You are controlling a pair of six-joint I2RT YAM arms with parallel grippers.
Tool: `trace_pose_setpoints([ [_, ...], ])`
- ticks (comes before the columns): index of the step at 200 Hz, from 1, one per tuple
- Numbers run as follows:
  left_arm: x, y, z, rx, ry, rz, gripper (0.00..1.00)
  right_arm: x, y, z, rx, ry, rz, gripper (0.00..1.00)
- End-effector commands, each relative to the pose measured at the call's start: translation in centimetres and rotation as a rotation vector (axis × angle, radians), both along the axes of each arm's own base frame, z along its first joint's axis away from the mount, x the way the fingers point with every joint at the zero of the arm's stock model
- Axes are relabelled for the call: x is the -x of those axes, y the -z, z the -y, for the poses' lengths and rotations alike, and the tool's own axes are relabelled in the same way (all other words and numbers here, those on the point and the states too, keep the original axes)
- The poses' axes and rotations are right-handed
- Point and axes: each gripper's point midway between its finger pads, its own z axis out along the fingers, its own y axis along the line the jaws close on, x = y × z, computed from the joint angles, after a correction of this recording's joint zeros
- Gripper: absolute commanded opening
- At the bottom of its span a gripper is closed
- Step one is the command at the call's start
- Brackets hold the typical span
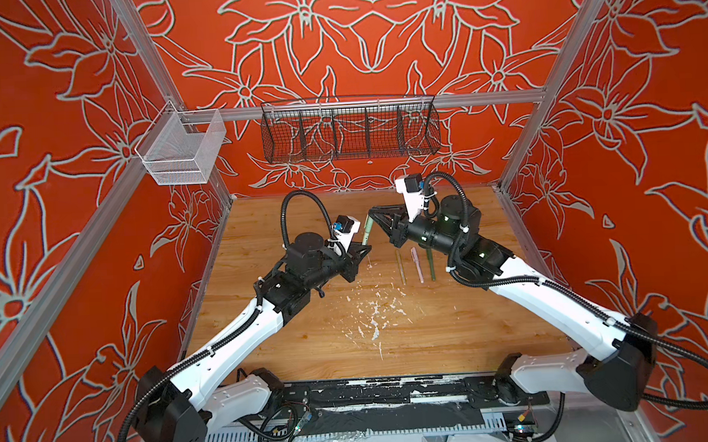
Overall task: Insert the pens into the pen caps
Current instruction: 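Press the cap down onto the pen with the right gripper while left holds it, then withdraw the right gripper while the left gripper lowers the capped mint pen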
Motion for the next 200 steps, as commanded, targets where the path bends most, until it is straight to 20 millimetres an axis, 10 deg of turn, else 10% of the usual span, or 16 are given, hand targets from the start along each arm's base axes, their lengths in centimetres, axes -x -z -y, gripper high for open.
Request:
trace_pose_setpoints([
  [1, -1.5, -15.2, -3.3, 0.275, -0.145, 0.376, 0.00, 4.3, 13.5, -0.9, 0.301, -0.169, -0.318, 0.00],
  [120, -4.3, -18.4, -4.0, 0.295, -0.176, 0.393, 0.00, 5.7, 21.0, -0.8, 0.429, -0.186, -0.435, 0.00],
  [200, -4.4, -16.6, -3.2, 0.284, -0.116, 0.329, 0.00, 4.5, 18.0, -1.4, 0.348, -0.147, -0.383, 0.00],
])
